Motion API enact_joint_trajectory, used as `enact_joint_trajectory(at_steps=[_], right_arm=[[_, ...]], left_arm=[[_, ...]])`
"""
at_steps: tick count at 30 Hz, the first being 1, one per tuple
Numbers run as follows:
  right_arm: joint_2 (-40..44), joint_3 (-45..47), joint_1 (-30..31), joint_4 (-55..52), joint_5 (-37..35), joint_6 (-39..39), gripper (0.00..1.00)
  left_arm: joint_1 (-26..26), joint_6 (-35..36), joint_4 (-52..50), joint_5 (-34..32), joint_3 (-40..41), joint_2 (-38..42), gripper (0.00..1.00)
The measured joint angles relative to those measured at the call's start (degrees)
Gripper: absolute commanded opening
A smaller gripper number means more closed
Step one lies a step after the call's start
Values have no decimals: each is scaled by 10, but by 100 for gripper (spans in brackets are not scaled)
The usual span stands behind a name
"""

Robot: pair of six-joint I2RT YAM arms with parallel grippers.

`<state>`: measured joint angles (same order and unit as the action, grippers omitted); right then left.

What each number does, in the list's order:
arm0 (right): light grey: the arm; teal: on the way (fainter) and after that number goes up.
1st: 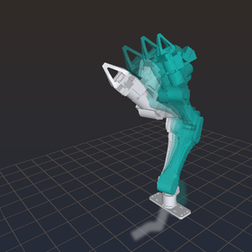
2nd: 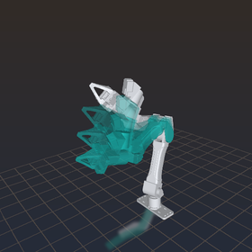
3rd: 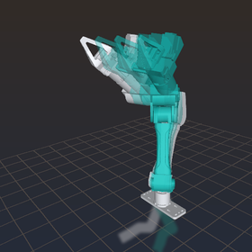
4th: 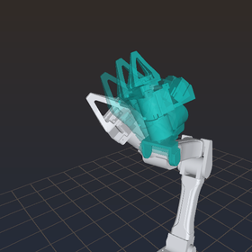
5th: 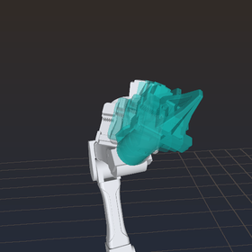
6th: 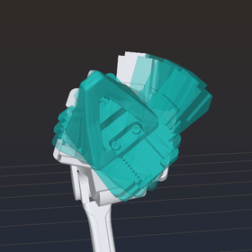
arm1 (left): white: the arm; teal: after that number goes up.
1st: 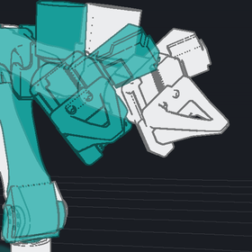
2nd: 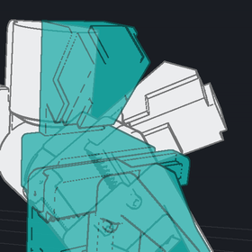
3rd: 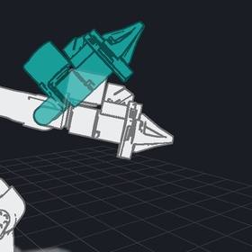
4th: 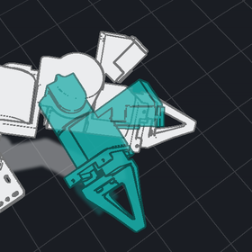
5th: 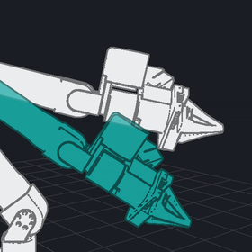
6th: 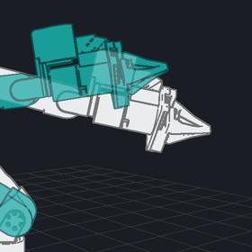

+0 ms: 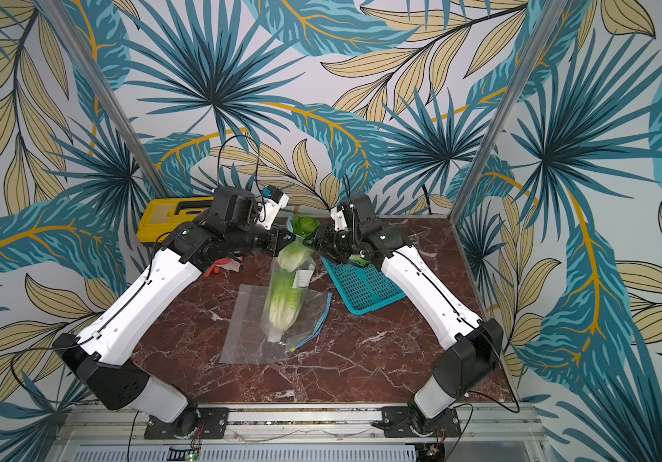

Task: Put the chinese cabbages into a zipper bag and zip it
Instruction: Place the Chinese cabbage in the zipper food storage bag.

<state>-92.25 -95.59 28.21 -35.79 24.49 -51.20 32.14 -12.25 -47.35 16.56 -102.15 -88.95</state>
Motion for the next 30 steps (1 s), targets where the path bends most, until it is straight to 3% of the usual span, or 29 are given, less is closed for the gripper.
enact_joint_trajectory(at_steps=[11, 22, 25, 28, 30], right_arm=[[0, 77, -18, 94, -2, -120, 52], [3, 59, -30, 105, -11, -129, 55], [-16, 40, -25, 106, -5, -126, 45], [-28, 40, -18, 106, -1, -122, 15], [-30, 46, -15, 110, 0, -122, 5]], left_arm=[[16, -2, 1, 2, 0, -12, 0], [18, 0, 1, 7, 0, -18, 0], [19, 0, 1, 8, 0, -19, 0], [19, 0, 1, 8, 0, -21, 0], [19, 1, 1, 8, -1, -24, 0]])
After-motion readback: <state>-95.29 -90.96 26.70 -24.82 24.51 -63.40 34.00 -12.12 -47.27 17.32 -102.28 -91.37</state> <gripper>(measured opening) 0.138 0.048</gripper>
